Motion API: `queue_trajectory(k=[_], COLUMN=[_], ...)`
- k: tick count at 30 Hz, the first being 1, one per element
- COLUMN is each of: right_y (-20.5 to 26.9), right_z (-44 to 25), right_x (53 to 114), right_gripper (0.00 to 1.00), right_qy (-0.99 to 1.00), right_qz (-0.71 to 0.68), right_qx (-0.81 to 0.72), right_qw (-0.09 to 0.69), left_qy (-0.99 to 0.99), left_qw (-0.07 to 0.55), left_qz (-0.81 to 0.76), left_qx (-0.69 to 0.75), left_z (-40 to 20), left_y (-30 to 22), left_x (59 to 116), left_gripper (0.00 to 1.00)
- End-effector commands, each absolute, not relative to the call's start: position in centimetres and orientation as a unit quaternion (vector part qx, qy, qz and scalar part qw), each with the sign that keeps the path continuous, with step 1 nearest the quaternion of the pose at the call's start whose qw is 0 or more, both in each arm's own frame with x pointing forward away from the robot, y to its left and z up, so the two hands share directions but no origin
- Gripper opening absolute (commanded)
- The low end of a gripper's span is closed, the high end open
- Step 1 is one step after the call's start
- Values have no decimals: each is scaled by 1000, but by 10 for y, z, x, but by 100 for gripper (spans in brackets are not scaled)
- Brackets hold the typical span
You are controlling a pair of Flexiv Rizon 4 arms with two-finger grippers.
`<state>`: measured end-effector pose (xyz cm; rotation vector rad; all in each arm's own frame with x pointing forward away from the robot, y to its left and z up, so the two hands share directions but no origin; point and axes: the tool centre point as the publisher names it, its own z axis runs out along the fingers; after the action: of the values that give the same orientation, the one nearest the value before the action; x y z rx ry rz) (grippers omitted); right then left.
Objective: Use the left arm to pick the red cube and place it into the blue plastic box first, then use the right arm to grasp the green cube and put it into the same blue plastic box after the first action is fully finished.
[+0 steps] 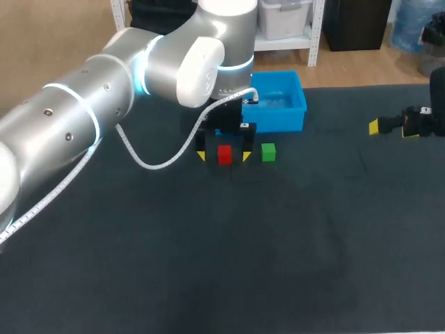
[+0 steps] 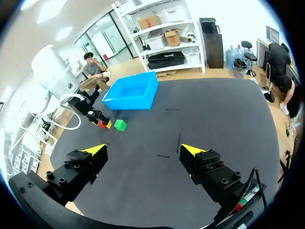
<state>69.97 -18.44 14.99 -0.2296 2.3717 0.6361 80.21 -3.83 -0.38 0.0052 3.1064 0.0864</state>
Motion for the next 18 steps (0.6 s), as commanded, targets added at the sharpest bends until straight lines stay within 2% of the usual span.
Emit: queue_trajectory(k=[1, 9, 10, 11, 13, 14, 16, 18], right_y=[-185, -185, -185, -185, -185, -185, -185, -185], right_z=[150, 150, 150, 150, 150, 150, 150, 150], right_x=[700, 700, 700, 700, 700, 700, 700, 700], right_gripper=[100, 100, 100, 100, 100, 100, 100, 100], right_qy=[908, 908, 908, 908, 908, 908, 908, 908], right_qz=[243, 243, 243, 243, 243, 243, 243, 243], right_qx=[-88, -88, -88, -88, -88, -88, -88, -88], right_qw=[331, 331, 331, 331, 331, 331, 331, 331], left_qy=[999, 999, 999, 999, 999, 999, 999, 999], left_qw=[13, 12, 12, 12, 12, 12, 12, 11], left_qz=[32, 32, 31, 31, 31, 31, 31, 31], left_qx=[-1, -6, -7, -7, -8, -8, -8, -8], left_z=[-4, -7, -7, -7, -7, -7, -7, -8], left_y=[-41, -38, -38, -38, -37, -37, -37, -37], left_x=[805, 804, 804, 804, 803, 803, 803, 803], left_gripper=[100, 100, 88, 72, 60, 50, 49, 37])
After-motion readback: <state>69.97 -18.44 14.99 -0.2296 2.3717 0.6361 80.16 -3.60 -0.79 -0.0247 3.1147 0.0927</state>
